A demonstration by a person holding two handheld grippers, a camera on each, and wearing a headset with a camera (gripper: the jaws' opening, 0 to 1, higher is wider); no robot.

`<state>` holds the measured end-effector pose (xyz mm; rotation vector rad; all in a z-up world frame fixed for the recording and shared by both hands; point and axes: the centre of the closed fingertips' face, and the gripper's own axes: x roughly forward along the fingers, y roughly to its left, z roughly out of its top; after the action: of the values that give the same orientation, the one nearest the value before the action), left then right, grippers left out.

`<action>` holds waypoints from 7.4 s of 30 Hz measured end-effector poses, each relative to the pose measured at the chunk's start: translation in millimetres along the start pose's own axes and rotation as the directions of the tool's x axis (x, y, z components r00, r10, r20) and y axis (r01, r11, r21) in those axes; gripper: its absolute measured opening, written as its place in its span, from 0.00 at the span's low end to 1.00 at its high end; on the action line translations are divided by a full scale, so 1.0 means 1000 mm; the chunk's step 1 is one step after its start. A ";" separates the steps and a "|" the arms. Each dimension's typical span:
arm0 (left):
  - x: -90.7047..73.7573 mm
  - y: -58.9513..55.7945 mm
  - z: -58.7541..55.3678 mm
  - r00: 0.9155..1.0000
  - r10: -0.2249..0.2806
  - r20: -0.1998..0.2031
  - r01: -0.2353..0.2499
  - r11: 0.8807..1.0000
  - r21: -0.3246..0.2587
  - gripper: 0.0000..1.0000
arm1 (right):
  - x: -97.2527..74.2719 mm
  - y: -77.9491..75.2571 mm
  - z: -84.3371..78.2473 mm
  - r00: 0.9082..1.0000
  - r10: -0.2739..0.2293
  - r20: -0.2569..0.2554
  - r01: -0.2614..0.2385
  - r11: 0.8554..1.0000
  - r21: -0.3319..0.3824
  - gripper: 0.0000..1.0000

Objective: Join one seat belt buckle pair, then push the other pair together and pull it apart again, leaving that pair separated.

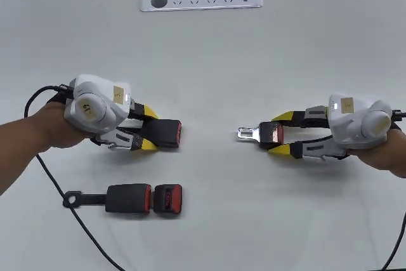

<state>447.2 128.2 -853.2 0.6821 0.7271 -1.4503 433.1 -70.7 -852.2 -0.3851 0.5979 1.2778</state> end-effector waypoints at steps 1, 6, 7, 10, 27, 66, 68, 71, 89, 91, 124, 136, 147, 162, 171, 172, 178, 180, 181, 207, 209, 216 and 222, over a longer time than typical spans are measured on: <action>0.000 0.000 0.000 1.000 -0.001 -0.005 0.001 1.000 -0.001 0.34 | 0.000 0.001 0.000 1.000 -0.001 0.002 0.001 1.000 -0.002 0.34; 0.000 0.000 0.000 1.000 -0.002 -0.017 0.002 1.000 -0.007 0.34 | 0.004 0.002 0.004 1.000 -0.001 0.025 0.001 1.000 -0.003 0.34; 0.000 0.000 0.000 1.000 -0.003 -0.020 0.003 1.000 -0.006 0.34 | 0.006 0.003 0.005 1.000 -0.002 0.030 0.002 1.000 -0.001 0.34; 0.000 0.000 0.000 1.000 -0.005 -0.030 0.005 1.000 -0.002 0.34 | 0.011 0.004 0.009 0.999 -0.001 0.040 0.001 1.000 -0.001 0.34; 0.000 0.001 0.001 0.998 -0.002 -0.070 0.002 1.000 -0.001 0.34 | 0.057 0.020 0.044 0.997 0.007 0.076 -0.005 1.000 -0.021 0.34; 0.003 -0.001 -0.001 0.988 -0.023 -0.155 0.035 0.996 0.076 0.33 | 0.113 0.028 0.079 0.999 0.025 0.029 -0.024 1.000 -0.015 0.33; 0.004 -0.002 -0.001 0.986 -0.026 -0.162 0.039 0.996 0.080 0.33 | 0.113 0.028 0.079 1.000 0.023 0.021 -0.023 1.000 -0.010 0.33; 0.004 -0.002 -0.002 0.985 -0.029 -0.171 0.044 0.995 0.086 0.33 | 0.114 0.028 0.080 1.000 0.015 0.004 -0.014 1.000 -0.009 0.34; 0.003 -0.002 -0.002 0.984 -0.034 -0.173 0.049 0.995 0.082 0.33 | 0.116 0.026 0.080 0.997 -0.011 -0.075 0.010 1.000 -0.012 0.34; 0.002 -0.002 -0.002 0.985 -0.034 -0.172 0.049 0.996 0.081 0.33 | 0.116 0.025 0.080 0.997 -0.012 -0.077 0.011 1.000 -0.011 0.34; 0.000 -0.002 -0.001 0.995 -0.036 -0.089 0.040 0.998 0.044 0.34 | 0.101 0.026 0.071 0.998 -0.023 -0.063 0.021 0.999 -0.026 0.35; 0.002 -0.002 -0.003 0.995 -0.034 -0.091 0.038 0.999 0.034 0.34 | 0.080 0.023 0.046 0.996 -0.045 -0.081 0.047 0.999 0.014 0.36; 0.001 -0.004 -0.001 0.993 -0.042 -0.110 0.046 0.998 0.039 0.34 | 0.056 0.017 0.026 0.994 -0.051 -0.101 0.052 0.999 0.005 0.36; -0.002 -0.005 -0.002 0.991 -0.046 -0.125 0.051 0.998 0.040 0.34 | 0.013 0.018 0.004 0.989 -0.086 -0.117 0.088 0.996 0.017 0.36; -0.002 -0.005 -0.002 0.989 -0.048 -0.138 0.055 0.997 0.045 0.34 | -0.006 0.016 -0.011 0.984 -0.105 -0.147 0.111 0.993 0.033 0.37; -0.002 -0.005 -0.002 0.989 -0.048 -0.140 0.055 0.997 0.047 0.34 | -0.008 0.015 -0.013 0.983 -0.107 -0.151 0.114 0.993 0.035 0.37; -0.002 -0.006 -0.002 0.989 -0.046 -0.144 0.053 0.997 0.049 0.35 | -0.013 0.014 -0.017 0.982 -0.106 -0.157 0.114 0.993 0.041 0.37; -0.002 -0.006 -0.001 0.988 -0.043 -0.146 0.050 0.998 0.046 0.35 | -0.013 0.013 -0.017 0.981 -0.111 -0.160 0.118 0.992 0.039 0.37; -0.002 -0.007 -0.001 0.987 -0.042 -0.152 0.049 0.998 0.044 0.35 | -0.013 0.013 -0.016 0.980 -0.114 -0.163 0.122 0.992 0.042 0.37; -0.098 -0.015 0.018 0.923 0.382 0.041 -0.334 0.850 -0.407 1.00 | -0.045 0.046 0.051 0.870 -0.493 0.027 0.463 0.835 0.297 0.96; -0.107 -0.028 0.017 0.920 0.388 0.056 -0.332 0.847 -0.416 1.00 | -0.048 0.055 0.056 0.869 -0.495 0.031 0.469 0.841 0.271 0.98; -0.140 -0.065 0.015 0.892 0.422 0.162 -0.349 0.871 -0.346 1.00 | -0.054 0.082 0.073 0.872 -0.488 0.033 0.474 0.860 0.188 1.00; -0.164 -0.092 -0.008 0.879 0.448 0.164 -0.363 0.851 -0.380 1.00 | -0.054 0.100 0.083 0.863 -0.504 0.048 0.488 0.854 0.181 1.00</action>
<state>356.5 234.3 -726.9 0.3485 0.5723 -0.9594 344.1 -38.8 -748.2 -0.3143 0.4768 0.7363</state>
